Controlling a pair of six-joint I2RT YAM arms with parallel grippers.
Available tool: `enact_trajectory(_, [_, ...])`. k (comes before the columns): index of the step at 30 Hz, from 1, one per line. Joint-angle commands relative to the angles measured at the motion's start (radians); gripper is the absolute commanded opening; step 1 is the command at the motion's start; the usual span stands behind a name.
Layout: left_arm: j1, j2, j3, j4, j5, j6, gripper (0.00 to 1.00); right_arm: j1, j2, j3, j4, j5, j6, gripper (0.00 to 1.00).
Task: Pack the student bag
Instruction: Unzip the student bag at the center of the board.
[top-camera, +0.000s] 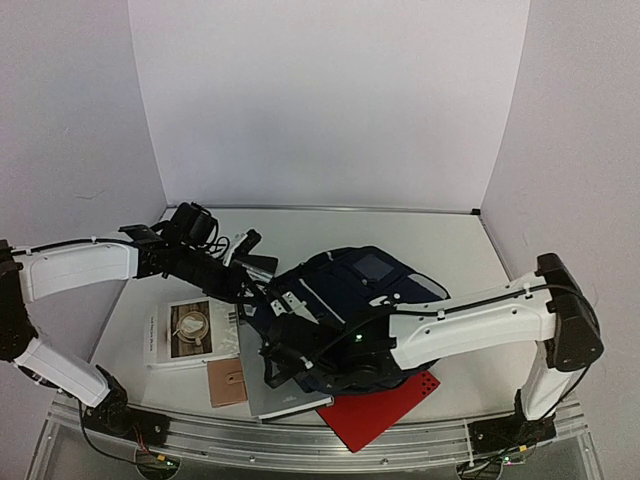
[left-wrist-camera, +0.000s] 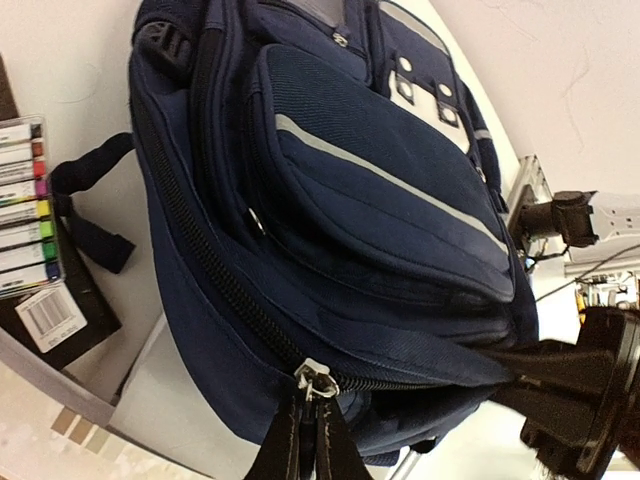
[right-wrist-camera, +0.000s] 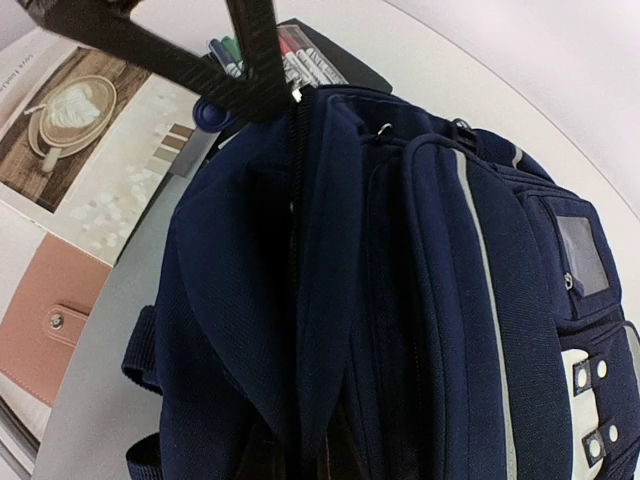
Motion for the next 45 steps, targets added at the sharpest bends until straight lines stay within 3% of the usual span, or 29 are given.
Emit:
enact_trajectory(1, [0.021,-0.03,0.016,0.057,-0.038,0.0,0.0,-0.001,-0.251,-0.129,-0.049,-0.015,-0.058,0.0])
enact_trajectory(13, [0.054,0.052,0.076,0.0,-0.147,0.053,0.0,-0.001,-0.538,-0.284,-0.155,-0.126,-0.024,0.0])
enact_trajectory(19, [0.091,0.043,0.107,-0.042,-0.149,0.09,0.0,-0.001,-0.547,-0.282,-0.265,-0.123,0.012,0.0])
enact_trajectory(24, [0.065,0.051,0.106,-0.039,0.049,0.09,0.0,-0.001,-0.557,-0.292,-0.222,-0.113,0.032,0.0])
enact_trajectory(32, [0.026,0.073,0.072,-0.055,-0.055,0.072,0.0,-0.024,-0.503,-0.356,-0.169,-0.007,0.078,0.01])
enact_trajectory(34, [0.013,0.081,0.063,-0.02,-0.009,0.055,0.0,-0.024,-0.492,-0.347,-0.149,-0.038,0.076,0.12])
enact_trajectory(39, [-0.092,0.13,0.061,0.033,0.04,0.023,0.0,-0.024,-0.473,-0.305,-0.05,-0.14,0.064,0.62])
enact_trajectory(45, [-0.125,0.123,0.025,0.093,0.083,-0.021,0.0,-0.024,-0.36,-0.215,0.017,-0.157,0.112,0.88])
